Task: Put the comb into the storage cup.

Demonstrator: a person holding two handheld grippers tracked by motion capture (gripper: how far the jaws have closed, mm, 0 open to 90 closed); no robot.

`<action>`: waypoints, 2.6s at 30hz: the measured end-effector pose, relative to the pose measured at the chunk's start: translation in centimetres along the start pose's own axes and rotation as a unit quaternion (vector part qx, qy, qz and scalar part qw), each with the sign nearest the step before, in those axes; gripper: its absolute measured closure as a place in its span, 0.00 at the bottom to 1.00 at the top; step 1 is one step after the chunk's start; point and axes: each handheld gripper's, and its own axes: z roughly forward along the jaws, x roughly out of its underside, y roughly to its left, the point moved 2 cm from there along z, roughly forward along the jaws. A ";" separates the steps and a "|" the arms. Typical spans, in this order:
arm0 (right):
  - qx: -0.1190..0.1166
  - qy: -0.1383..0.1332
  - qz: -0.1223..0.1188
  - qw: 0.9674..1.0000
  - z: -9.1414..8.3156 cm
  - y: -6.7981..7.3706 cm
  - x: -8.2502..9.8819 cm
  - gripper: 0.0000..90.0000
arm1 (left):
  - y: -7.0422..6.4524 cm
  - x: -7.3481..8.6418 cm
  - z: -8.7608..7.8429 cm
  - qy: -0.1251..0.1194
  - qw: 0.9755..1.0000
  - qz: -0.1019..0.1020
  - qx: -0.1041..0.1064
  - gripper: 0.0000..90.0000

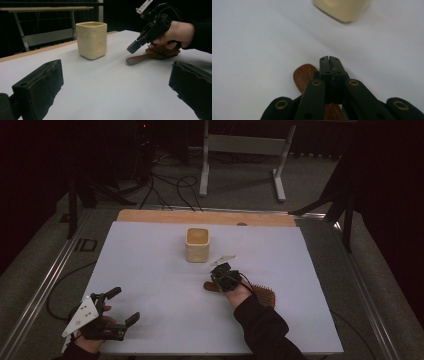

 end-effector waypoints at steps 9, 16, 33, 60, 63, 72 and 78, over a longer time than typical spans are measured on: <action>0.025 0.021 -0.008 0.999 1.0 0.3 0.1 1.00 | -0.1 0.0 0.0 0.001 1.000 0.002 0.001 0.00; 0.021 0.028 -0.008 0.999 1.5 0.2 0.4 1.00 | 0.0 0.0 0.0 0.001 1.000 0.002 0.001 0.00; -0.019 0.035 -0.040 0.998 -0.4 2.0 3.2 1.00 | -0.1 -0.1 0.0 0.002 1.000 0.004 0.001 0.00; -0.042 0.046 -0.045 0.997 -6.3 1.3 9.6 1.00 | -0.3 0.0 0.2 0.005 1.000 0.005 0.004 0.00; -0.041 0.046 -0.038 0.997 -7.0 0.6 10.3 1.00 | -0.4 0.0 0.3 0.007 1.000 0.006 0.006 0.00; -0.031 0.059 -0.037 0.997 -8.3 -1.2 11.5 1.00 | -0.4 0.0 0.3 0.007 1.000 0.004 0.005 0.00; -0.019 0.065 -0.033 0.997 -8.7 -2.6 11.9 1.00 | -0.4 0.0 0.4 0.008 1.000 0.005 0.006 0.00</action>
